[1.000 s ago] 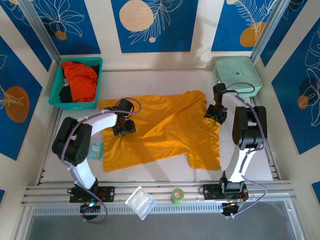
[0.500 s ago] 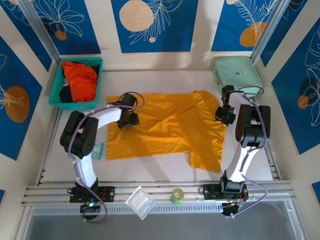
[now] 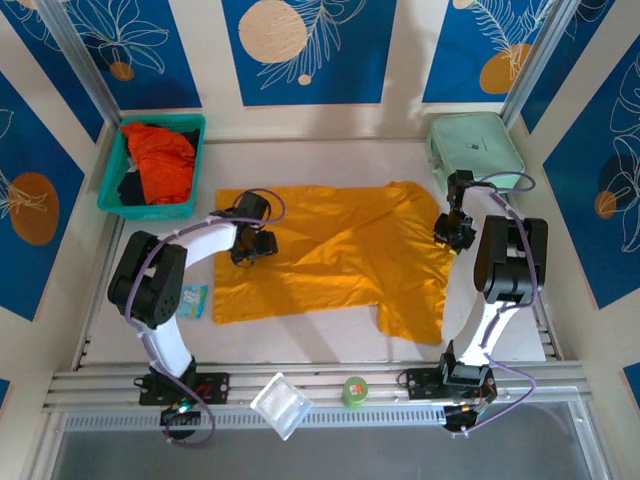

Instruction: Fold and stack the t-shirts

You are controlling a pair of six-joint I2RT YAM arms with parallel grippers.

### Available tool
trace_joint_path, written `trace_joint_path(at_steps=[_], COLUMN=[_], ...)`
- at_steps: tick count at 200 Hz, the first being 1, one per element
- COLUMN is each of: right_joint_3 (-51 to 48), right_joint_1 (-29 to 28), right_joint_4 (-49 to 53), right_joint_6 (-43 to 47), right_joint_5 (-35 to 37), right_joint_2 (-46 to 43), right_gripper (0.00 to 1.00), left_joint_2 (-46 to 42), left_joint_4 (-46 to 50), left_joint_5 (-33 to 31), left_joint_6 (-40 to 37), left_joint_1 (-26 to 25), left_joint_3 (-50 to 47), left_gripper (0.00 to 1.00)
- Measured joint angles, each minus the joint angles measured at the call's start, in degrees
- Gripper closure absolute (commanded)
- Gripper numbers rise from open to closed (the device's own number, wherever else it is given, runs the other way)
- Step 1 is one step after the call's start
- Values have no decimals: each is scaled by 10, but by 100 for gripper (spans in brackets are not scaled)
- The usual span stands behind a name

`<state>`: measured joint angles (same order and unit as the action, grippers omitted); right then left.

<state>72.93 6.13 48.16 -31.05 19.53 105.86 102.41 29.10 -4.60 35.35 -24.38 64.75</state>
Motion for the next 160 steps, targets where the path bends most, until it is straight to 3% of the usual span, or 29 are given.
trace_joint_path(at_steps=[29,63,97,160], right_joint_3=[-13,-10,89,362], right_joint_1=[0,-3,-38,-76], right_joint_4=[11,16,22,7], right_joint_6=[5,29,97,232], right_joint_5=[0,-32,-63,-59], right_joint_2=[-45,-82,-31,195], right_gripper=[68,56,48,44], left_joint_2=[16,30,46,83], left_joint_4=[119,159,156,126], left_joint_5=[-33,-54,-33,-14], left_joint_6=[-34,-61,-66,-54], left_joint_1=[3,15,19,17], left_joint_3=[152,273,244,119], left_gripper=[28,29,35,40])
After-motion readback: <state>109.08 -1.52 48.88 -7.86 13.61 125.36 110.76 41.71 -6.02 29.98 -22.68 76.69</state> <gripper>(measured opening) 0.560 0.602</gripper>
